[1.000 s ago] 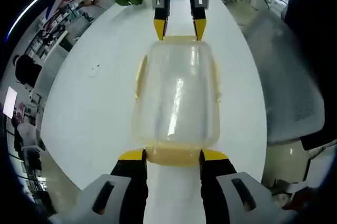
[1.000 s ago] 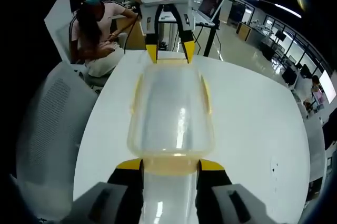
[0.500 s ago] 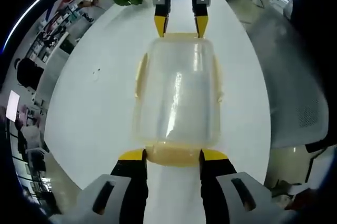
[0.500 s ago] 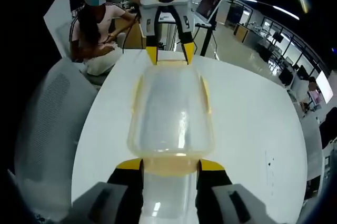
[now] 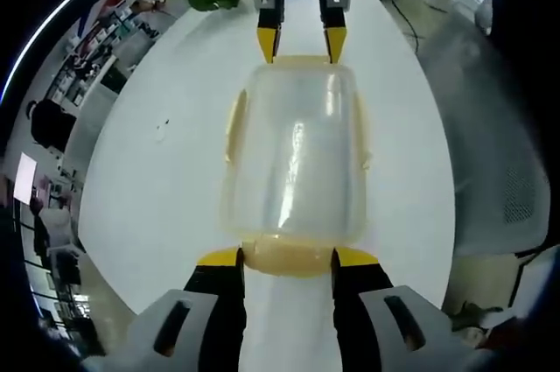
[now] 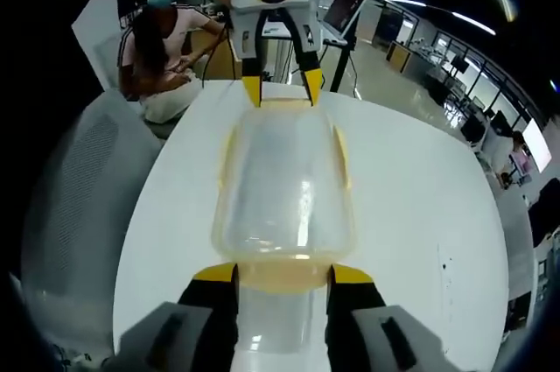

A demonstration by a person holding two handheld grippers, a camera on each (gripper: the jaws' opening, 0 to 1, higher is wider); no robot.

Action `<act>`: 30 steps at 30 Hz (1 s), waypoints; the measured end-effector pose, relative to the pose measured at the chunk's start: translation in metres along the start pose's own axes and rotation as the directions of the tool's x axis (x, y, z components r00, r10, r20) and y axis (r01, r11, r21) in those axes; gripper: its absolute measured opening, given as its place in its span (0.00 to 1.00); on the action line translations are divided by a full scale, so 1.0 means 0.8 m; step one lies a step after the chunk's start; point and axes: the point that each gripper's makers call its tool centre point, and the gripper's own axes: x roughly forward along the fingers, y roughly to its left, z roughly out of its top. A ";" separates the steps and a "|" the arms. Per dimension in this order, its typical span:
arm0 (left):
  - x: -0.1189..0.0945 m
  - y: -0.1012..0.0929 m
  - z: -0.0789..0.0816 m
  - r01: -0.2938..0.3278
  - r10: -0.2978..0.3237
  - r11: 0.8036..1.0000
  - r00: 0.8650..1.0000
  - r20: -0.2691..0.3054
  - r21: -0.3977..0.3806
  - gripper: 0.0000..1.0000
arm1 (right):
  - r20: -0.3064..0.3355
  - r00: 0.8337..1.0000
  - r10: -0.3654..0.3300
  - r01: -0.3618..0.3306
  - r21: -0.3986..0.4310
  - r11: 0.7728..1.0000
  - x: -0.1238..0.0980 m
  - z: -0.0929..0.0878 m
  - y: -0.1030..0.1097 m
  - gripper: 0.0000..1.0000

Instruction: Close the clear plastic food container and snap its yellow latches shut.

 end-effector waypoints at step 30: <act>0.029 0.000 0.048 0.000 0.000 0.999 1.000 -0.012 0.037 0.36 | 0.012 1.000 -0.006 0.005 0.025 1.000 -0.021 -0.050 0.001 0.36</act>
